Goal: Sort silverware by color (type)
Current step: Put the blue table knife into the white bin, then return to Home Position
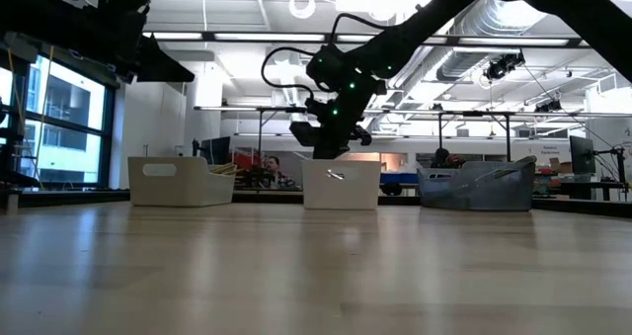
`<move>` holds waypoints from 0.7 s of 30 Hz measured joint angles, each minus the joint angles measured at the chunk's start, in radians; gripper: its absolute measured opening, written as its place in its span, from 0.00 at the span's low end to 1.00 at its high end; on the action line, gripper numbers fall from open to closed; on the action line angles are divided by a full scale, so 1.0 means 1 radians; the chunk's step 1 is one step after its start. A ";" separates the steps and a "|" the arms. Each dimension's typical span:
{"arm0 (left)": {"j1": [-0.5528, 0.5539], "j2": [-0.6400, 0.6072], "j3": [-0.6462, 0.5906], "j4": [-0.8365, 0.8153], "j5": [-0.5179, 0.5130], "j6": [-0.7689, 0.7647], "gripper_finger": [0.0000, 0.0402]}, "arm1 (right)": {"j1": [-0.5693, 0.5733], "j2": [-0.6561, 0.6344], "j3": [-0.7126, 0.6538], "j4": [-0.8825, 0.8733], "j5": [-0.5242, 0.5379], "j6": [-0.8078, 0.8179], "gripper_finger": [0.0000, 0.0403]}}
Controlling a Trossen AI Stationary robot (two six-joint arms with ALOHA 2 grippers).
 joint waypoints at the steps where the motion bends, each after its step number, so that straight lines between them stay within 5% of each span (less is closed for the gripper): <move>1: 0.000 0.000 0.000 0.000 0.000 0.000 0.00 | -0.001 0.000 0.000 -0.005 0.000 -0.002 0.03; 9: 0.000 0.011 0.000 0.005 0.044 0.000 0.00 | 0.010 -0.073 -0.001 -0.095 0.007 -0.092 0.23; 13: 0.000 0.039 -0.018 0.092 0.066 0.013 0.00 | 0.025 -0.130 -0.049 -0.073 -0.003 -0.186 0.15; 17: 0.006 0.068 -0.083 0.248 0.188 0.064 0.00 | 0.028 -0.219 -0.241 0.170 -0.126 -0.238 0.02; 21: 0.018 0.086 -0.101 0.311 0.325 0.094 0.00 | 0.038 -0.323 -0.469 0.409 -0.218 -0.257 0.04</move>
